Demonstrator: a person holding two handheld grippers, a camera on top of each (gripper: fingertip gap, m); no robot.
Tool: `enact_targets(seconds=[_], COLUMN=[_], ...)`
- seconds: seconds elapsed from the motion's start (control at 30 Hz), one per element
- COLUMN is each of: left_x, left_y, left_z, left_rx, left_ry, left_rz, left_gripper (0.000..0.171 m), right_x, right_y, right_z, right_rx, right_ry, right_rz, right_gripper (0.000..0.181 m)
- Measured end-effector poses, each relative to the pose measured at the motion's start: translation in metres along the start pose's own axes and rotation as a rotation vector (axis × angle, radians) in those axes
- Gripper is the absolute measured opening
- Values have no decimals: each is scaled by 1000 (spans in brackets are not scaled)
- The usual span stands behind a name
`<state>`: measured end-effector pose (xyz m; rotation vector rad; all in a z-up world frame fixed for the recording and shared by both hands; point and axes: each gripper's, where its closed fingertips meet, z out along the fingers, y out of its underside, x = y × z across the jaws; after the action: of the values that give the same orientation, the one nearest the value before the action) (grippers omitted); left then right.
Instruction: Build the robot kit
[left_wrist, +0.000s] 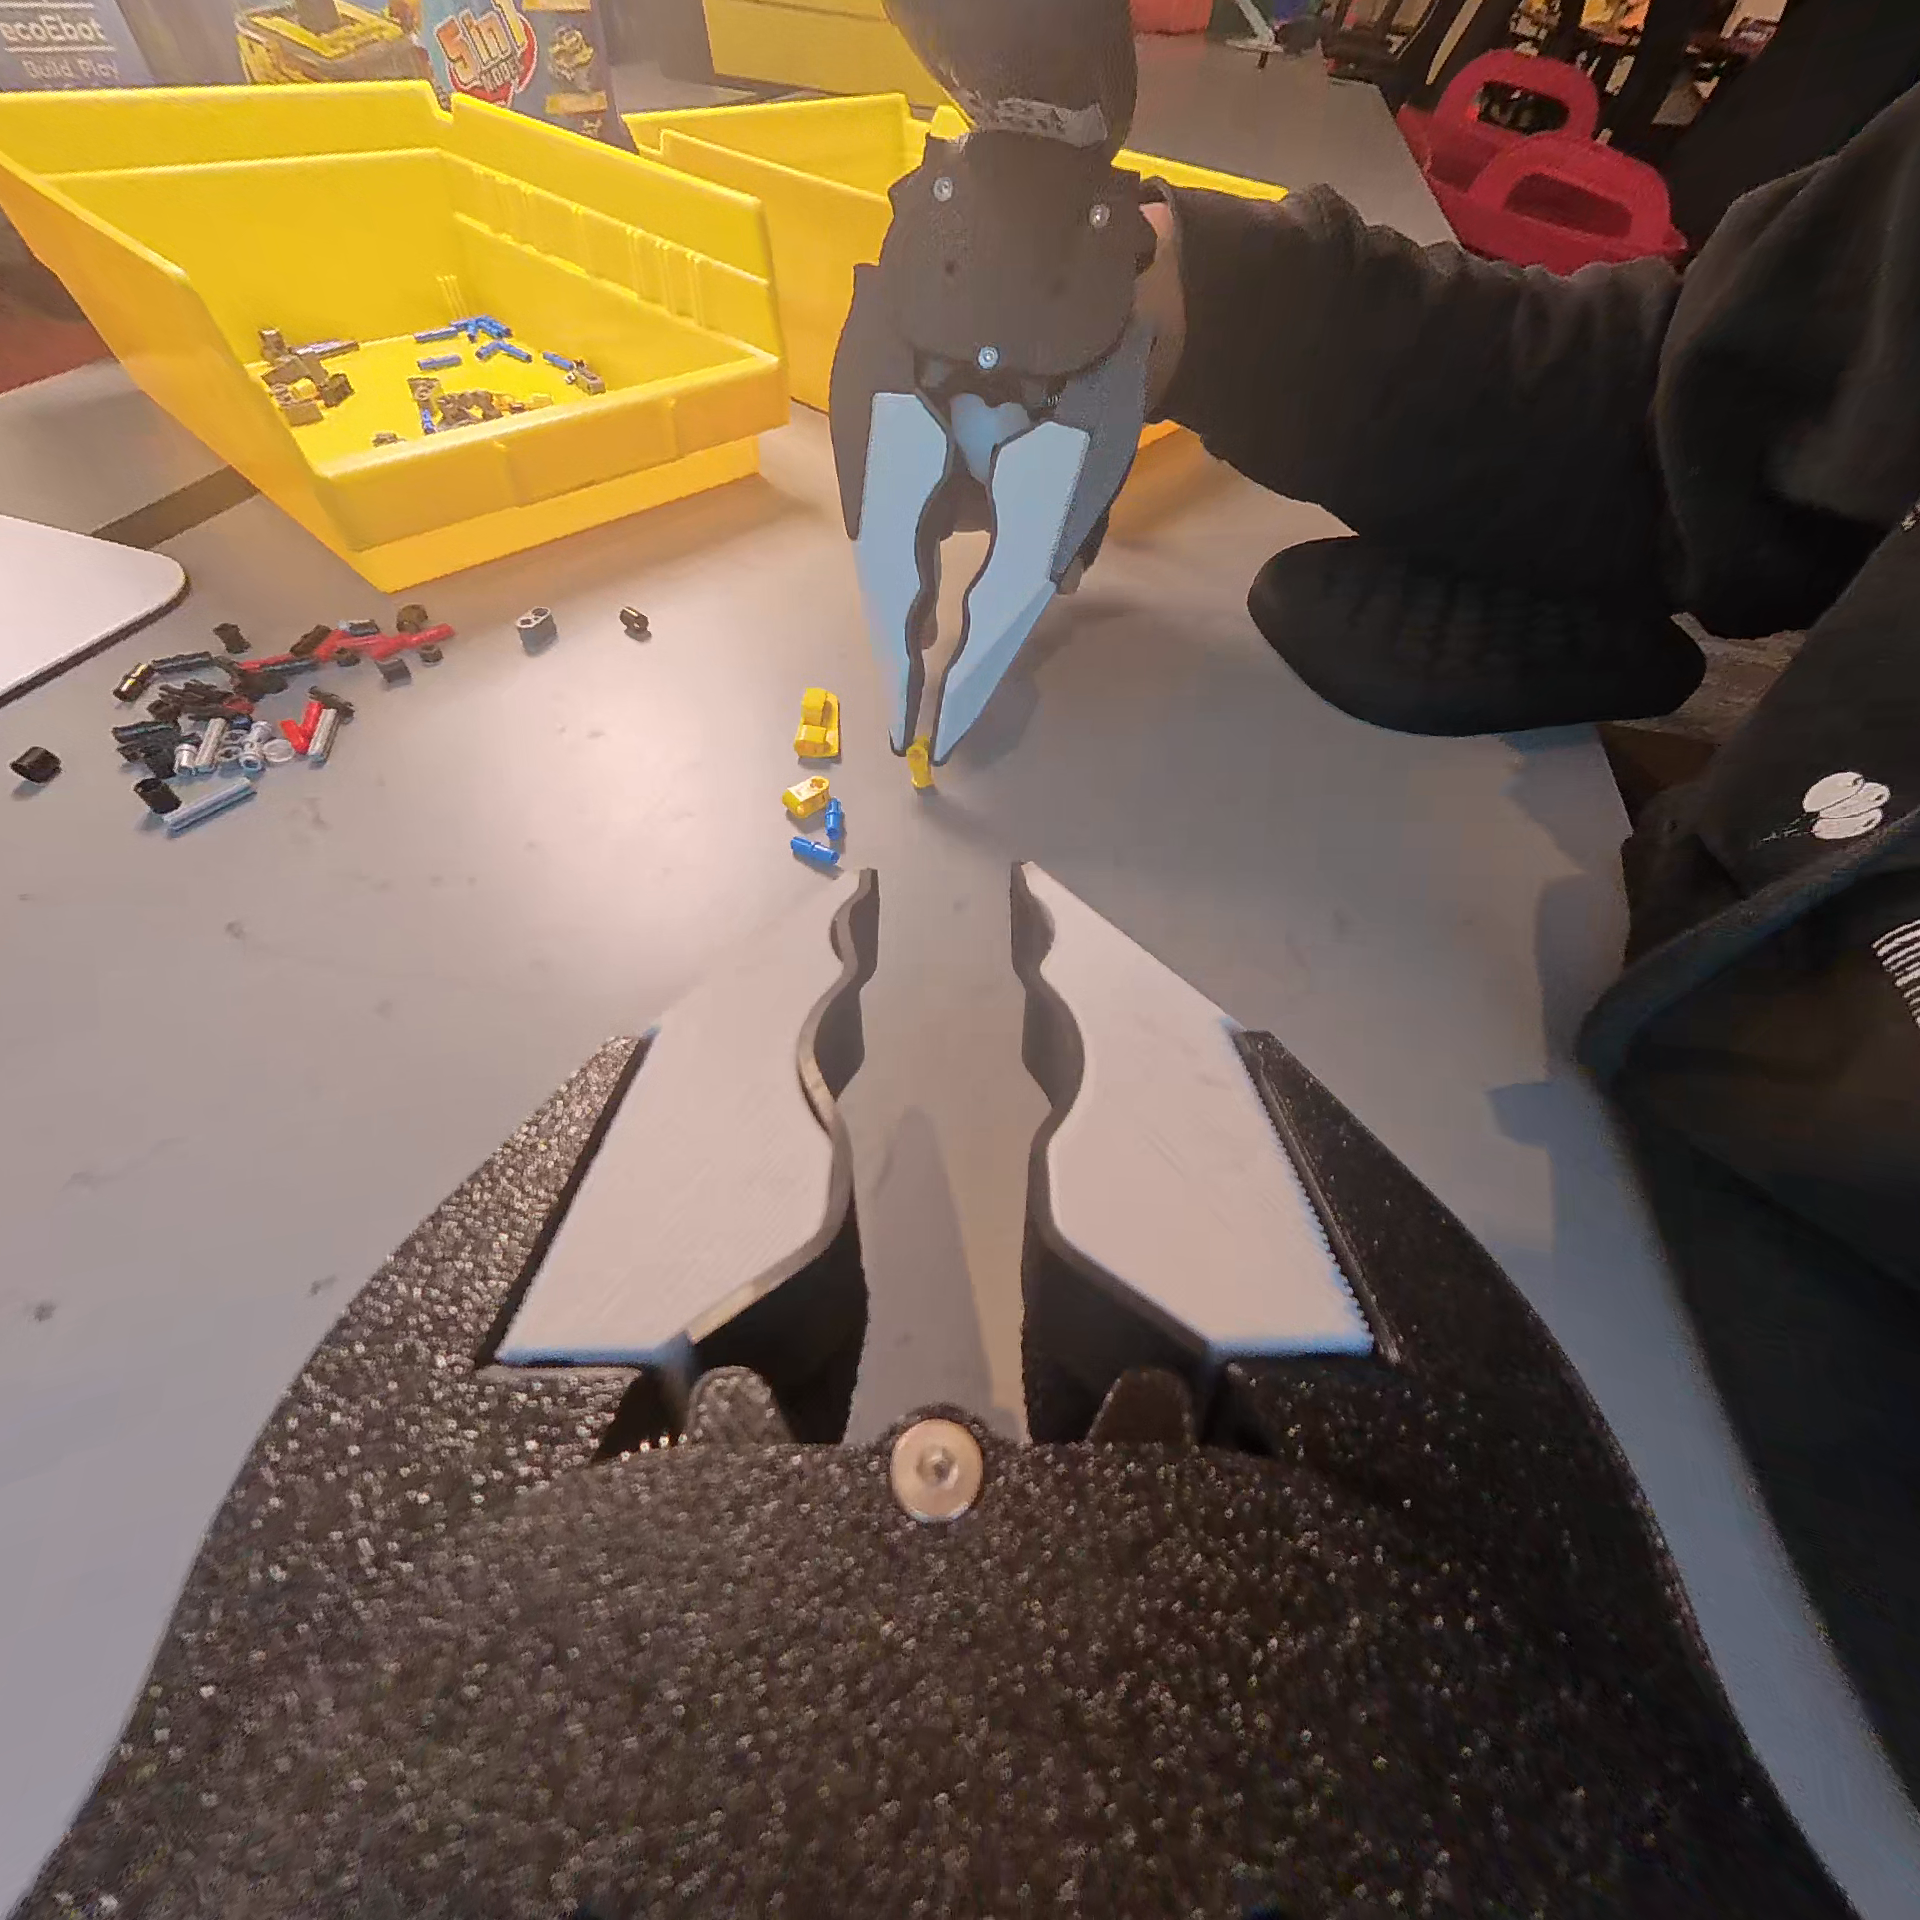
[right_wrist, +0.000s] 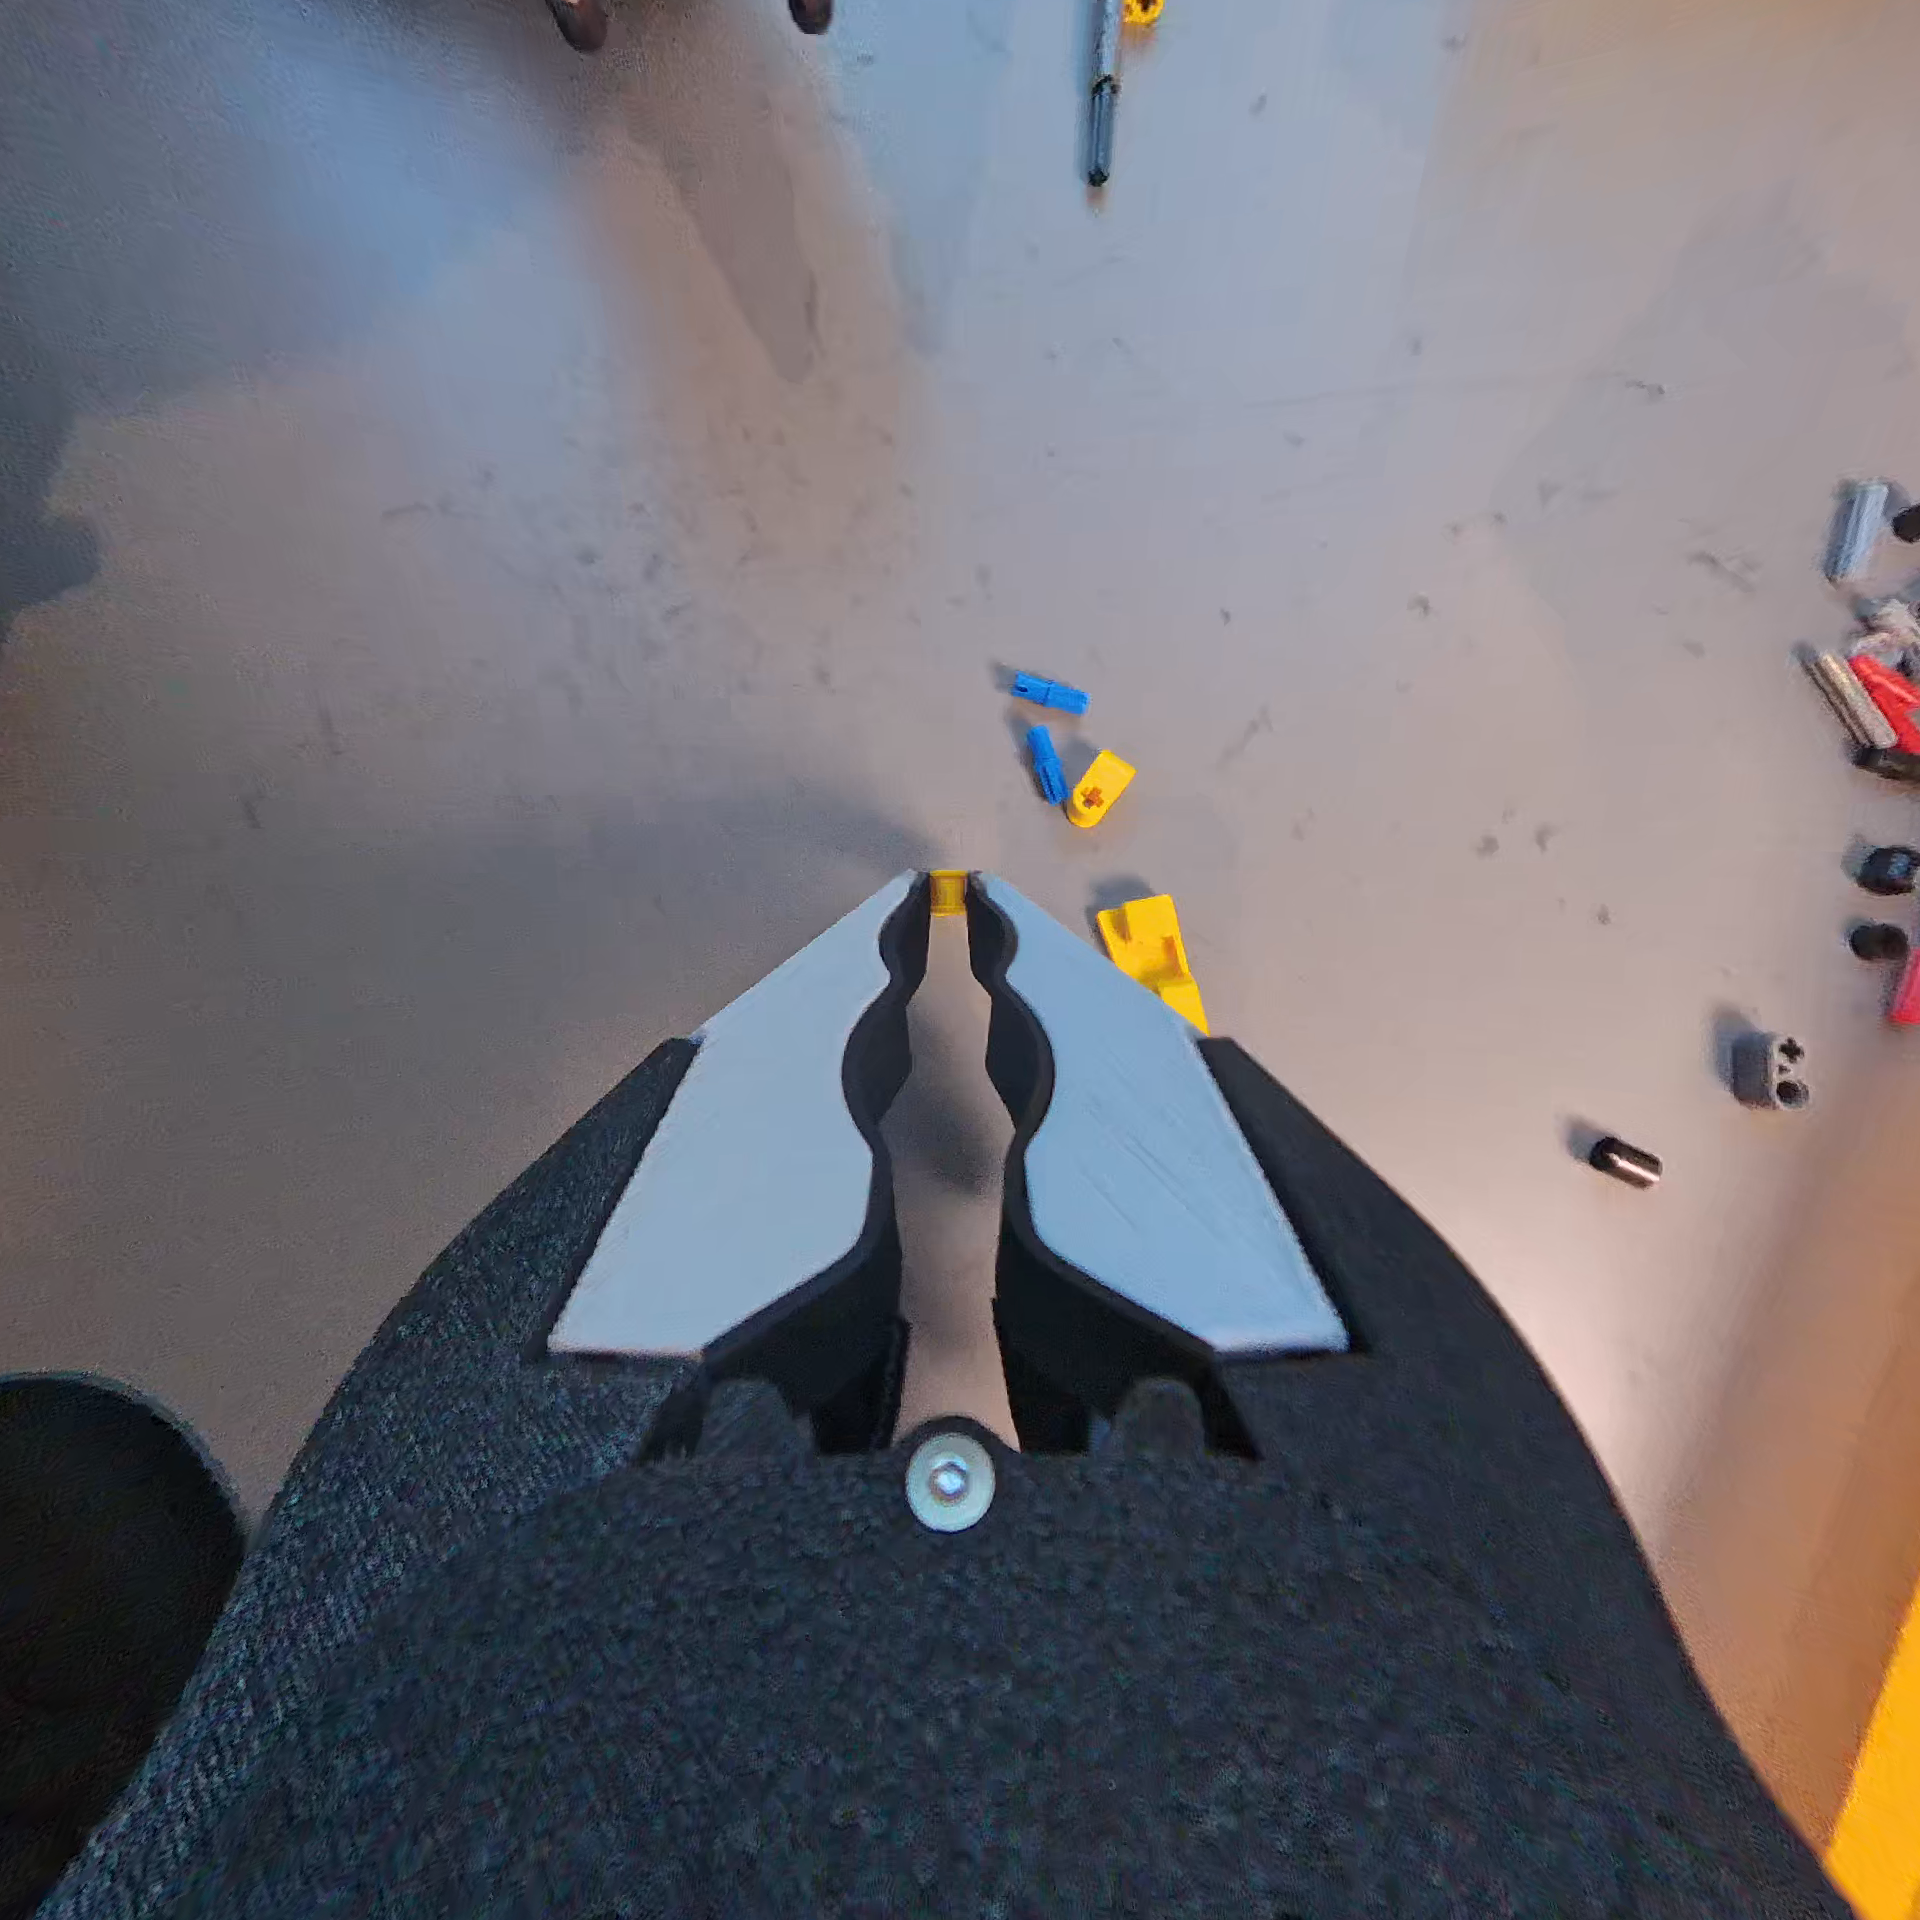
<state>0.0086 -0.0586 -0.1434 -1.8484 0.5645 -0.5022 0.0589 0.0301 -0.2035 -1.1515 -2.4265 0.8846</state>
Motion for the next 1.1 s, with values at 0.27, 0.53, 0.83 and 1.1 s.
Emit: enact_targets(seconds=[0.27,0.53,0.83,1.1], left_x=[-3,-9,-11,-12], left_y=[7,11,12,13], left_z=[1,-3,-4,-4], left_rx=[-28,-40,-48,-52], left_ry=[-15,-37,-47,-50], left_rz=[3,6,5,4], left_gripper=[24,24,24,24], right_x=[4,4,15,31], right_y=[11,12,-6,-16], right_z=[2,2,-11,5], right_rx=[-51,-54,57,74], right_ry=[21,18,68,143], right_rz=[-1,9,49,107], right_gripper=[7,7,17,16])
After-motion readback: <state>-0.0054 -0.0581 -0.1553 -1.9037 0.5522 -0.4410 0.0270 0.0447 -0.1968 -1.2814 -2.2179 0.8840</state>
